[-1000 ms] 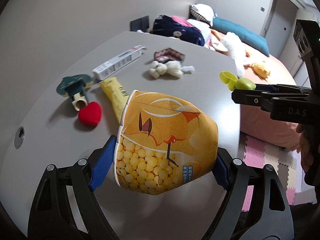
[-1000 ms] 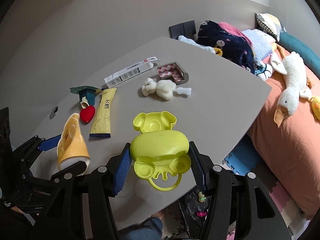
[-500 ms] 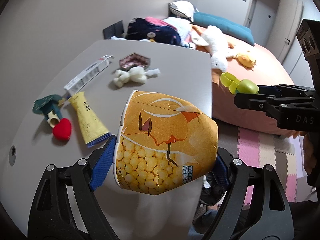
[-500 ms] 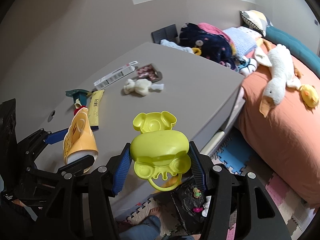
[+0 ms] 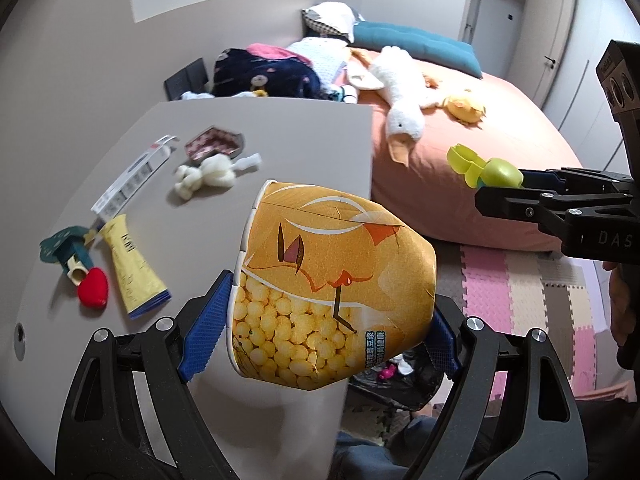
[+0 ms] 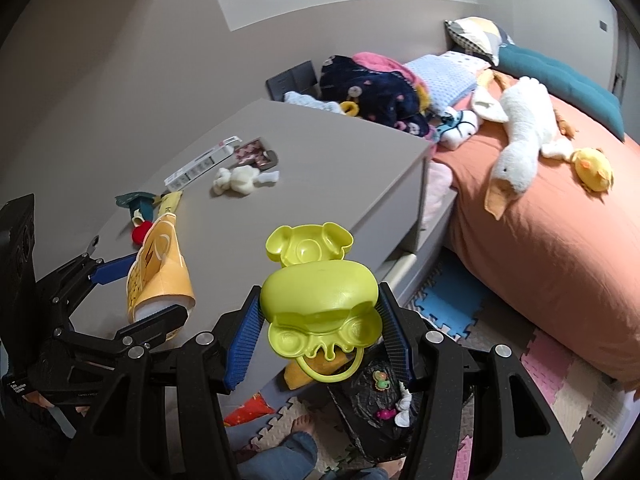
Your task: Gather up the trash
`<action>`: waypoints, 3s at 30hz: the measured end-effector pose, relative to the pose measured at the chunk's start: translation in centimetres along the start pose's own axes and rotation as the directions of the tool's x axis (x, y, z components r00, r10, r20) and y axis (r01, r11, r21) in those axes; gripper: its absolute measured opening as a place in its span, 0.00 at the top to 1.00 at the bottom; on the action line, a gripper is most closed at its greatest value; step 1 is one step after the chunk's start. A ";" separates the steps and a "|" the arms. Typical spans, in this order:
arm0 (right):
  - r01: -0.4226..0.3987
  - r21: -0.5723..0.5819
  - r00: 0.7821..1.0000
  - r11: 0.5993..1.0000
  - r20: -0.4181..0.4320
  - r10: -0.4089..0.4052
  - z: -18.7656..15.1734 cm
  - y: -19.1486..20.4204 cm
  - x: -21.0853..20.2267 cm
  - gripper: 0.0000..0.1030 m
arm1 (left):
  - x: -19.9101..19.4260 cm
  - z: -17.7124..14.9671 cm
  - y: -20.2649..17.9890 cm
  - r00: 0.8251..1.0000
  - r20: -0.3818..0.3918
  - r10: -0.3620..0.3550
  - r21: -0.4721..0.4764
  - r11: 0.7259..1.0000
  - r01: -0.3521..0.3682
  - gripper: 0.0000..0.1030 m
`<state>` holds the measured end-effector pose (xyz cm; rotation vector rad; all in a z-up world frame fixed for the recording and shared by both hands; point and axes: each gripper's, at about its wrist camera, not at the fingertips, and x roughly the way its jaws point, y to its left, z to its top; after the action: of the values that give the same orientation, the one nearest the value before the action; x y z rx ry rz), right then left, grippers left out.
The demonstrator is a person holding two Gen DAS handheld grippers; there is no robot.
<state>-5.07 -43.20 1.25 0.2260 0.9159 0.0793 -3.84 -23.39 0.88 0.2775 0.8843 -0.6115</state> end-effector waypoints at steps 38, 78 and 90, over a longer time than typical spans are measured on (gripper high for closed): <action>0.153 0.153 0.988 0.976 0.015 -0.157 -4.9 -10.8 -6.5 0.44 | 3.9 2.4 -13.2 0.977 -0.065 -0.204 0.212 0.954 0.213 0.20; 0.058 0.058 0.998 0.997 -0.020 -0.057 -2.3 -7.4 -2.7 0.26 | 4.4 0.6 -7.3 0.992 -0.118 -0.043 0.096 0.994 0.055 0.06; -0.025 -0.033 0.998 0.999 -0.065 0.023 -0.6 -2.1 1.0 0.26 | 2.8 -1.5 -0.7 0.992 -0.121 0.048 -0.049 0.997 -0.054 0.06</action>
<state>-5.05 -44.94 -0.34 0.2043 0.9759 0.1247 -3.81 -24.34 -2.25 0.2913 1.0038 -0.5275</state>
